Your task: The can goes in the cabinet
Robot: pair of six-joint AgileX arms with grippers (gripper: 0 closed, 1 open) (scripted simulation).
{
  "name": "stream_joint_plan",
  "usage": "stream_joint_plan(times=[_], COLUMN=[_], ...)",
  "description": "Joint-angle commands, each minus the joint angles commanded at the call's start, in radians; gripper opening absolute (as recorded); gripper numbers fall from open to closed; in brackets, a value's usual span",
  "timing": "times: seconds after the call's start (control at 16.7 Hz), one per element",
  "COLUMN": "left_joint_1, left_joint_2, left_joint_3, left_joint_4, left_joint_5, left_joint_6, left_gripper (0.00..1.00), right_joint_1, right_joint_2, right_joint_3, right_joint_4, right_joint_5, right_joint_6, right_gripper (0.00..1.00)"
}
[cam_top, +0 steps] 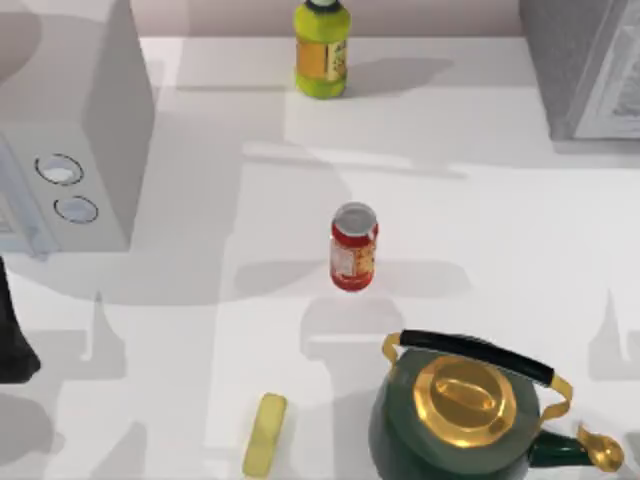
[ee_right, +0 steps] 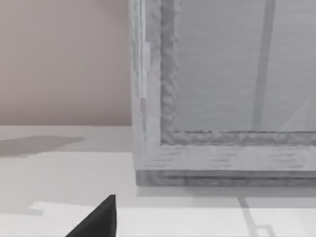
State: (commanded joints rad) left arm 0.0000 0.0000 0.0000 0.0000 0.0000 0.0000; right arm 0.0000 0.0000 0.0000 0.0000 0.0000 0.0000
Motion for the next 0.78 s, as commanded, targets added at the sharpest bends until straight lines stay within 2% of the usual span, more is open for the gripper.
stream_joint_plan(times=[0.36,0.78], left_joint_1=[0.000,0.000], left_joint_2=[0.000,0.000], left_joint_3=[0.000,0.000], left_joint_4=[0.000,0.000], left_joint_5=[0.000,0.000], left_joint_6=[0.000,0.000], left_gripper=[1.00,1.00], right_joint_1=[0.061,0.319], right_joint_2=[0.104,0.650], right_joint_3=[0.069,0.399], right_joint_4=[-0.026,-0.118], right_joint_5=[0.035,0.196], right_joint_6=[0.041,0.253], right_gripper=[1.00,1.00])
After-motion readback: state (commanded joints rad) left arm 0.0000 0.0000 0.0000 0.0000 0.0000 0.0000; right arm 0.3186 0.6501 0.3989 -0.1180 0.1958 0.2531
